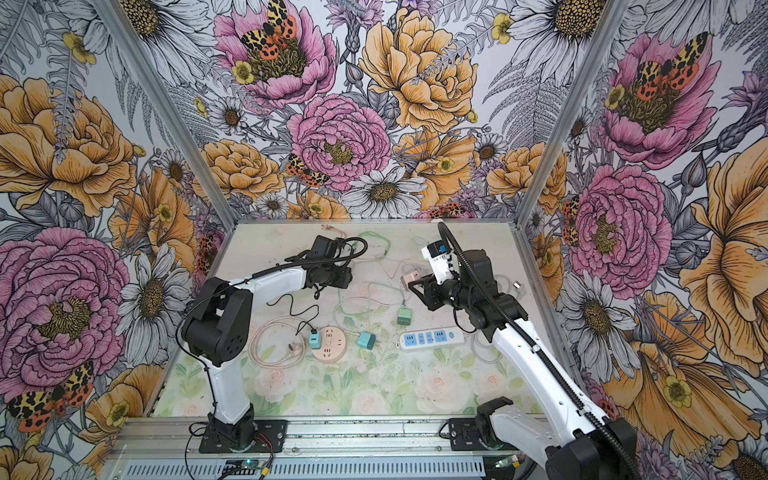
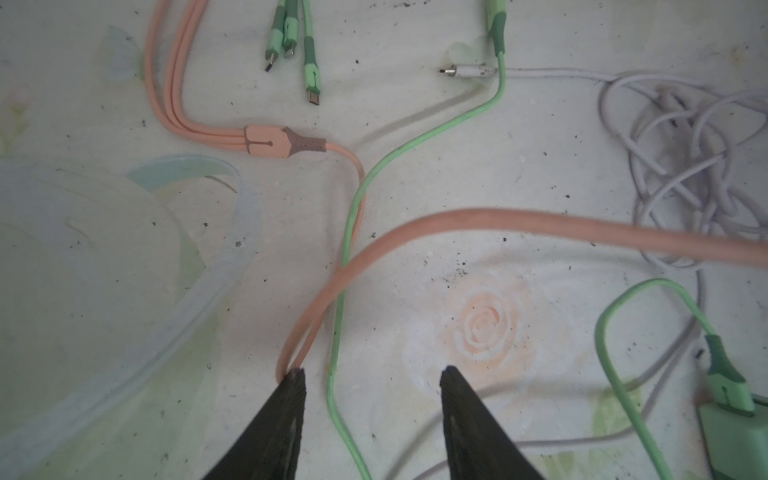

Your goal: Insert the plug

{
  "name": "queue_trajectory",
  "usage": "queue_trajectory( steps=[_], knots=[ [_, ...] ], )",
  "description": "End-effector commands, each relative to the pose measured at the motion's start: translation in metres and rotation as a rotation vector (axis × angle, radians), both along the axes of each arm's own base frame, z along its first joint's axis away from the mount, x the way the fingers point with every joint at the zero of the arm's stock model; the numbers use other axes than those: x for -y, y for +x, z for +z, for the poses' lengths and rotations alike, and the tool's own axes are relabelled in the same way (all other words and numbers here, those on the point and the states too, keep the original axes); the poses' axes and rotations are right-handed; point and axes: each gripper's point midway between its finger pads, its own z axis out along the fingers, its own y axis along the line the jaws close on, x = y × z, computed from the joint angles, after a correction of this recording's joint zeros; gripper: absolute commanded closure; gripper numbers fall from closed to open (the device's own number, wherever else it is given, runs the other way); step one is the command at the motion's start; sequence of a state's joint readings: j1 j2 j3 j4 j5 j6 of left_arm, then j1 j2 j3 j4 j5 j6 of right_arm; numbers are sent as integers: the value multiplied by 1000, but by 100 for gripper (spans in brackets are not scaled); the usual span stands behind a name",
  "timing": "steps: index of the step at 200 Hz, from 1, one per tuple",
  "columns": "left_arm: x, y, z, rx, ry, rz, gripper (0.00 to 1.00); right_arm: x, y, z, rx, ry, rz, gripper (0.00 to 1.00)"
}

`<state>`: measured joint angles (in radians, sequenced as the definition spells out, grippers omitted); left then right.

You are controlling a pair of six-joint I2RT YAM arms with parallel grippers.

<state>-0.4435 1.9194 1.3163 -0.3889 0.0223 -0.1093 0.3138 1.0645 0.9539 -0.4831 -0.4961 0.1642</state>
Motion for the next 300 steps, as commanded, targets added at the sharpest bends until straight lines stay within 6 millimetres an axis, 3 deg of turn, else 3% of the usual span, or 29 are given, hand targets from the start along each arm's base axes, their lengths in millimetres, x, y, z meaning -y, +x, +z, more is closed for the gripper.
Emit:
queue_trajectory(
  steps=[1, 29, 49, 59, 76, 100, 144, 164, 184, 212, 249, 282, 300],
  knots=[
    [-4, -4, 19, 22, -61, 9, 49, 3, 9, 4, 21, -21, -32, 100],
    [-15, -14, 11, -24, -80, 37, 56, 7, 17, 1, 17, -43, -73, 100],
    [-33, -13, 4, -34, -48, 121, 56, 9, 19, 0, 16, -49, -85, 100],
    [-37, -11, 3, -25, -35, 133, 51, 9, 19, 0, 16, -48, -86, 100],
    [-30, -6, 11, 3, -36, 104, 45, 9, 18, 0, 15, -47, -87, 100],
    [-16, 6, 12, 16, -44, 56, 44, 9, 19, 0, 17, -49, -90, 100],
    [5, 30, 0, 23, -29, 11, 44, 9, 20, -1, 11, -51, -93, 100],
    [6, 44, -7, 25, -27, 38, 52, 10, 20, -1, 13, -54, -95, 100],
    [3, 58, -3, 45, -33, 81, 77, 12, 21, 0, 17, -57, -110, 100],
    [9, 63, 39, 126, -100, 82, 100, 17, 23, -4, 16, -74, -137, 100],
    [35, 57, 132, 280, -172, 32, 100, 32, 29, -15, 5, -119, -224, 100],
    [80, 47, 207, 414, -233, -45, 100, 44, 28, -19, 10, -147, -284, 100],
    [107, 44, 235, 473, -261, -82, 100, 51, 26, -20, 17, -156, -321, 100]
  ],
)
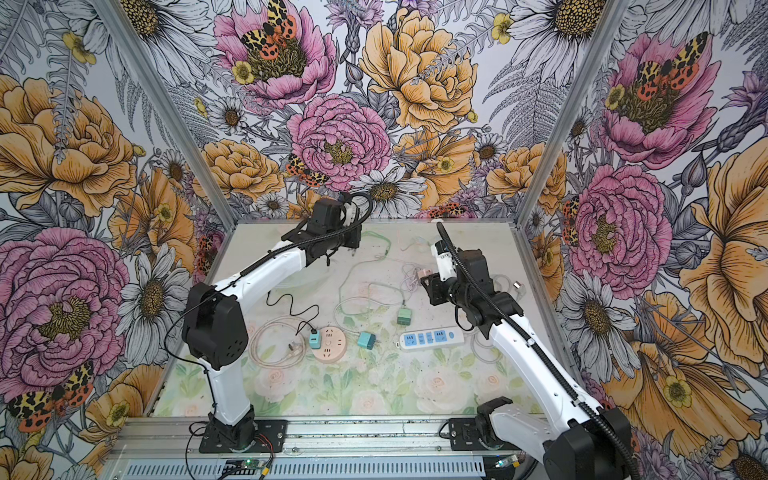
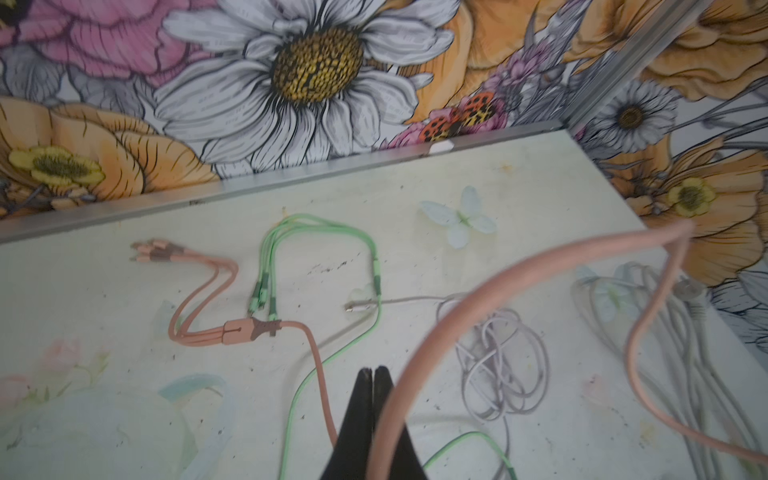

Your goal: Insert the plug

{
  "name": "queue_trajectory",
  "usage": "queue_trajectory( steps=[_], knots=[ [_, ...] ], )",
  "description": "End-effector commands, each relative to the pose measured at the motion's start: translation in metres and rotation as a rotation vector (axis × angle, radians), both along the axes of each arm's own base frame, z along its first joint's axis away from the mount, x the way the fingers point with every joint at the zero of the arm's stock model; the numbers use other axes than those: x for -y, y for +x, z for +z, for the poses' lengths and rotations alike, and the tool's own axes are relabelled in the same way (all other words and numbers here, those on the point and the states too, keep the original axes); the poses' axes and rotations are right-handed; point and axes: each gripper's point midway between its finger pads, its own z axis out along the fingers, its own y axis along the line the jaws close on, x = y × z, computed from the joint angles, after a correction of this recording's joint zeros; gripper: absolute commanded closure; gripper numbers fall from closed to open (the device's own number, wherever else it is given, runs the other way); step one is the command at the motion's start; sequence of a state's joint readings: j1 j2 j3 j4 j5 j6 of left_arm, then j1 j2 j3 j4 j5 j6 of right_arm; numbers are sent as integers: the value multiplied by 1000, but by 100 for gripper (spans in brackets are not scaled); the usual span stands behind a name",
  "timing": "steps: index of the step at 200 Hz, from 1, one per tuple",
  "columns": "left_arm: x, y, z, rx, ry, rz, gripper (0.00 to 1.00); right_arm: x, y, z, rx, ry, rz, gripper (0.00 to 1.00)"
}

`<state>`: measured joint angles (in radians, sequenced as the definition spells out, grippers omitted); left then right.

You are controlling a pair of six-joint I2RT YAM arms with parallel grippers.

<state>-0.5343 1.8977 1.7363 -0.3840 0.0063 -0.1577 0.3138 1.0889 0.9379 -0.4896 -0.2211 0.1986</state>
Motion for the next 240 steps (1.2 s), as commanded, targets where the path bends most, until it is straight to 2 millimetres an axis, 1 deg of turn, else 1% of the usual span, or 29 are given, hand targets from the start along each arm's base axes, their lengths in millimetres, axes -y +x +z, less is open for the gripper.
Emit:
queue_trajectory(
  steps=[1, 21, 43, 61, 62, 66, 76, 104, 139, 160, 191, 213, 228, 240],
  knots=[
    [30, -7, 43, 98, -26, -34, 100, 14, -1, 6, 35, -16, -77, 100],
    [54, 0, 66, 156, -50, -42, 100, 20, -2, 3, 31, -18, -113, 100],
    [75, 11, 90, 218, -85, -35, 100, 23, -5, 0, 27, -19, -132, 100],
    [91, 13, 110, 263, -123, -48, 100, 26, -8, -3, 22, -23, -143, 100],
    [93, 12, 115, 271, -129, -52, 100, 26, -8, -3, 23, -24, -143, 100],
    [96, 13, 119, 280, -136, -58, 100, 27, -9, -3, 22, -25, -147, 100],
    [104, 13, 125, 296, -152, -68, 100, 29, -10, -4, 21, -28, -156, 100],
    [122, 14, 135, 324, -189, -93, 100, 33, -12, -5, 25, -32, -177, 100],
    [136, 8, 162, 388, -237, -118, 100, 40, -11, -11, 17, -50, -218, 100],
    [147, 5, 166, 401, -269, -158, 100, 42, -10, -15, 1, -50, -237, 100],
    [169, 1, 162, 424, -315, -250, 100, 46, -9, -22, -13, -59, -266, 100],
    [178, 1, 162, 441, -363, -279, 100, 48, -9, -25, -22, -59, -276, 100],
    [184, 5, 156, 441, -391, -285, 100, 48, -9, -28, -30, -56, -285, 100],
    [190, 7, 147, 433, -410, -297, 100, 49, -9, -29, -34, -53, -292, 100]
  ],
)
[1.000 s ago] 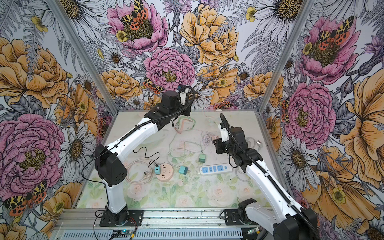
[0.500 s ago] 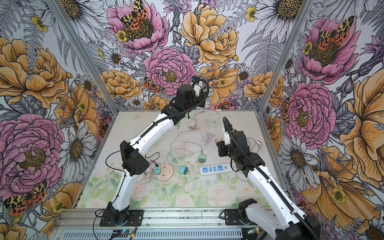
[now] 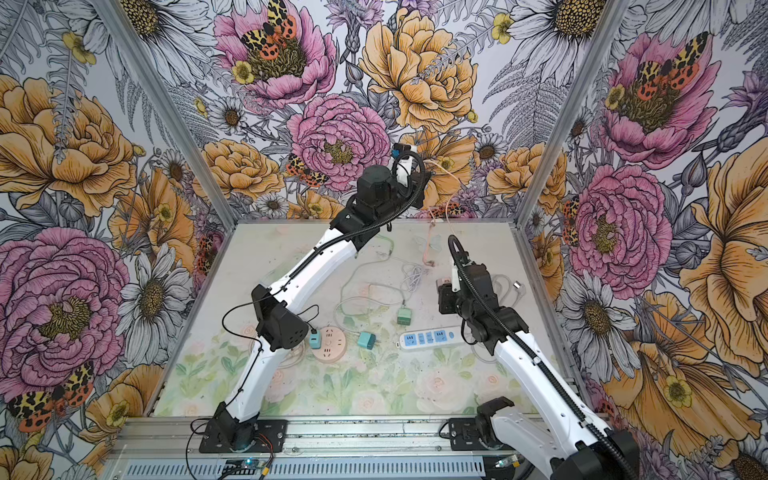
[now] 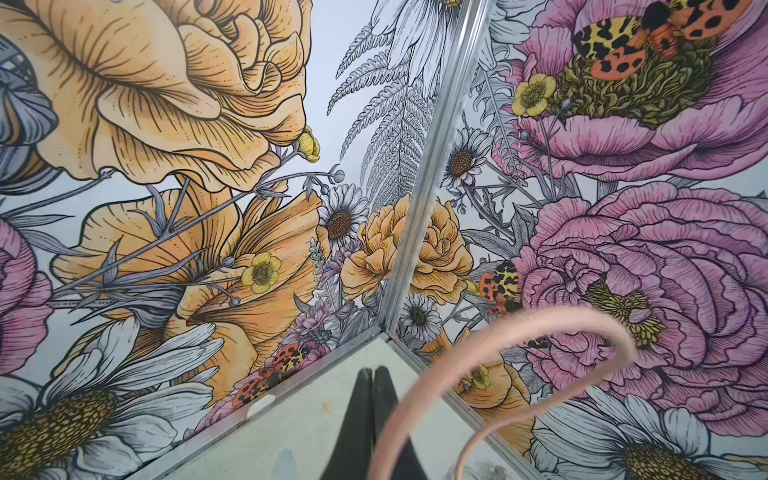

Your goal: Insert the plug

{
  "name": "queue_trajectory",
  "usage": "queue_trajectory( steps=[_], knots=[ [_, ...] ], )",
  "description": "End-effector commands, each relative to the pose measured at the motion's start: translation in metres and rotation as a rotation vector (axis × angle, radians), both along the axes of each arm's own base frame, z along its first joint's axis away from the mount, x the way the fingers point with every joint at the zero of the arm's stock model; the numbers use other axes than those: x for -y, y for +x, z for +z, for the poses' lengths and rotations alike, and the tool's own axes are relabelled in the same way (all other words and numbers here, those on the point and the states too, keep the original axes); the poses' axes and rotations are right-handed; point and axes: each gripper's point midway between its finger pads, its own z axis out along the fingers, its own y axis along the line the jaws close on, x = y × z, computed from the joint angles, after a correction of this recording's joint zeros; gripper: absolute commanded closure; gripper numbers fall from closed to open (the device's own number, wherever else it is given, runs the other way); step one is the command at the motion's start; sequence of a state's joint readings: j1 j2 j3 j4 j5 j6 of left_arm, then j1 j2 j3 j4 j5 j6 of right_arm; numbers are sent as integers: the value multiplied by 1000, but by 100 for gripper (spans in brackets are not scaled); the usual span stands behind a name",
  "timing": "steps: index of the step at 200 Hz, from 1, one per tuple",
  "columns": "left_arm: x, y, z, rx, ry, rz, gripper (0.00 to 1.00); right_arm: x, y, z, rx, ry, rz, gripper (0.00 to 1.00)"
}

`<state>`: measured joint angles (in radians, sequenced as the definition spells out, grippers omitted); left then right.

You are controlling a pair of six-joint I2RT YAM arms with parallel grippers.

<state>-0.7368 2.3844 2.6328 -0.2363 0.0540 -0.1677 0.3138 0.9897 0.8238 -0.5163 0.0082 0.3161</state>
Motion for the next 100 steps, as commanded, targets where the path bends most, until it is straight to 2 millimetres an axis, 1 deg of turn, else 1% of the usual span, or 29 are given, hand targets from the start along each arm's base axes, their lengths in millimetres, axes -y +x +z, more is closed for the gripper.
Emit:
queue_trajectory(
  steps=[1, 18, 35, 55, 74, 100],
  knots=[
    [20, 1, -16, -1, -51, -69, 100, 4, 2, -1, 4, 8, -40, 100],
    [30, 3, -30, -15, -85, -102, 100, 7, 2, -4, -1, 9, -56, 100],
    [43, 4, -50, -42, -90, -122, 100, 8, 2, -6, -4, 9, -69, 100],
    [57, 4, -78, -82, -68, -124, 100, 8, 1, -10, -20, 16, -74, 100],
    [67, 5, -105, -115, -42, -117, 100, 8, 2, -13, -28, 19, -81, 100],
    [73, 15, -144, -179, -25, -89, 100, 11, 1, -14, -34, 27, -106, 100]
  ],
)
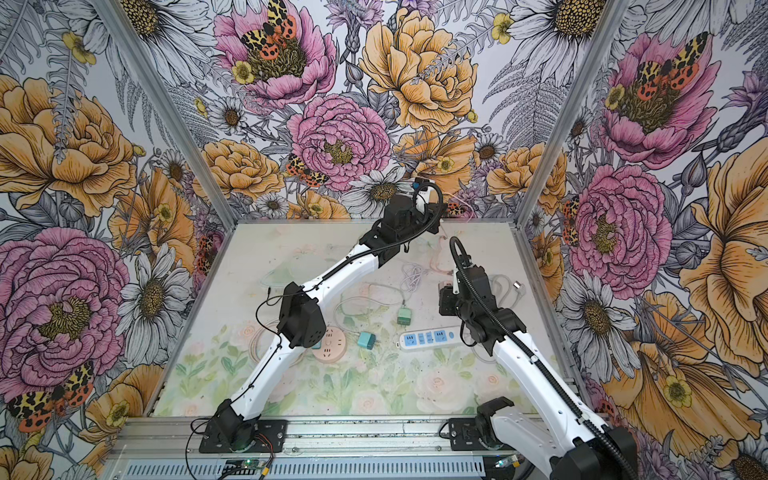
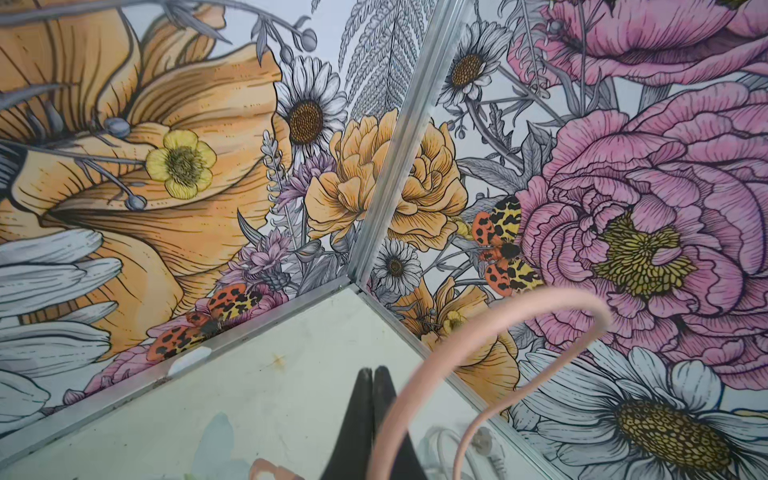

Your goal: Insert the plug

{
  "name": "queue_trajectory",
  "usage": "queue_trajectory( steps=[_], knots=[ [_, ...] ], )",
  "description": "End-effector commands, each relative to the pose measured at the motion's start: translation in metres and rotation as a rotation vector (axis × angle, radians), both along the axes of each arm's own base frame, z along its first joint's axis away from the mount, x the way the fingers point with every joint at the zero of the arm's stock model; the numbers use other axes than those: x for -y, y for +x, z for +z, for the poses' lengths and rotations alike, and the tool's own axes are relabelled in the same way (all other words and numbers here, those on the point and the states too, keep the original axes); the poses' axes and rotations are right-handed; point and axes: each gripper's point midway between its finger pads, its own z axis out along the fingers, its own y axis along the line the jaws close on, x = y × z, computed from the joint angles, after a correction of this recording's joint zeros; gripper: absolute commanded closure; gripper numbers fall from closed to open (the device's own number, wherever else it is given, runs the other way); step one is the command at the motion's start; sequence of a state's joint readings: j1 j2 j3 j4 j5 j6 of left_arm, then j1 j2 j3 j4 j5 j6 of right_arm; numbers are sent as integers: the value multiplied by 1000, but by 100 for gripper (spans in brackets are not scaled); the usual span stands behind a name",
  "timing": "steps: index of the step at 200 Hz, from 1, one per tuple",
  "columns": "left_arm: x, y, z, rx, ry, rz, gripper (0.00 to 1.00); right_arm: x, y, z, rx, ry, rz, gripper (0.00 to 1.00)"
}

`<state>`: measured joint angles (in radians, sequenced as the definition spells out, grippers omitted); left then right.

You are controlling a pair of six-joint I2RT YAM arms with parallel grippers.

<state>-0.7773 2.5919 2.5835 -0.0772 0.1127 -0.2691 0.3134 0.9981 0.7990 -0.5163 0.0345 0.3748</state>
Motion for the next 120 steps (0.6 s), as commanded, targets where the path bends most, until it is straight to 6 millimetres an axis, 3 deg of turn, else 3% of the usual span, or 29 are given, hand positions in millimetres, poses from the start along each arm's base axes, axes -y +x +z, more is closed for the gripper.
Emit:
queue_trajectory(
  steps=[1, 35, 81, 105, 120],
  knots=[
    [7, 2, -18, -37, -21, 14, 100, 5, 3, -1, 5, 10, -49, 100],
    [12, 12, -70, -135, 2, 40, 100, 8, 2, -3, 0, 26, -75, 100],
    [-1, 26, -151, -362, 27, 93, 100, 3, 2, -15, -53, 62, -78, 100],
    [-6, 21, -171, -468, 40, 69, 100, 0, 2, -22, -81, 78, -84, 100],
    [-9, 13, -176, -501, 80, 47, 93, 1, 2, -25, -91, 81, -92, 100]
  ],
)
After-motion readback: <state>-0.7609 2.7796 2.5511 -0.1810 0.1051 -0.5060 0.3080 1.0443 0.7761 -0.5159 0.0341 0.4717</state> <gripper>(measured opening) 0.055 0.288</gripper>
